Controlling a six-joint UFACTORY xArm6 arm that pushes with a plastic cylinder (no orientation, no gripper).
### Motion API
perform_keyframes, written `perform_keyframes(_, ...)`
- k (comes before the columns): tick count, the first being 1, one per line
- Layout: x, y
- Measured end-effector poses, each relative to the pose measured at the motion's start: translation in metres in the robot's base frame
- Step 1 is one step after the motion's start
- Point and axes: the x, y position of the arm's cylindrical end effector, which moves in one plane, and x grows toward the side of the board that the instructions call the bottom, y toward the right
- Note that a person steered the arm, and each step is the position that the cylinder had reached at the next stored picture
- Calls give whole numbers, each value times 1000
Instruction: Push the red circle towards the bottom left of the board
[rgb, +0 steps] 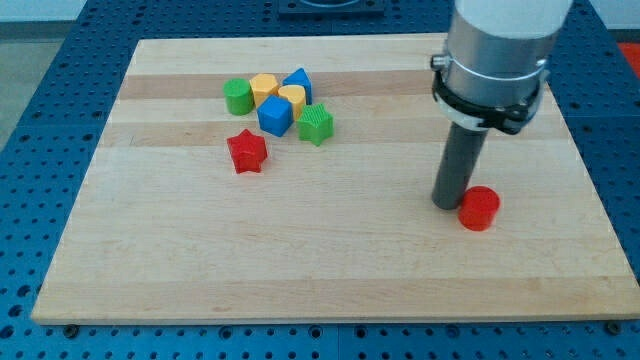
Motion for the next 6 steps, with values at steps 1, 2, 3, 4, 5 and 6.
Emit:
perform_keyframes(1,3,25)
perform_keyframes(2,4,25)
perform_keyframes(3,48,-8)
perform_keyframes(4,57,-9)
perform_keyframes(5,71,7)
perform_keyframes(6,58,20)
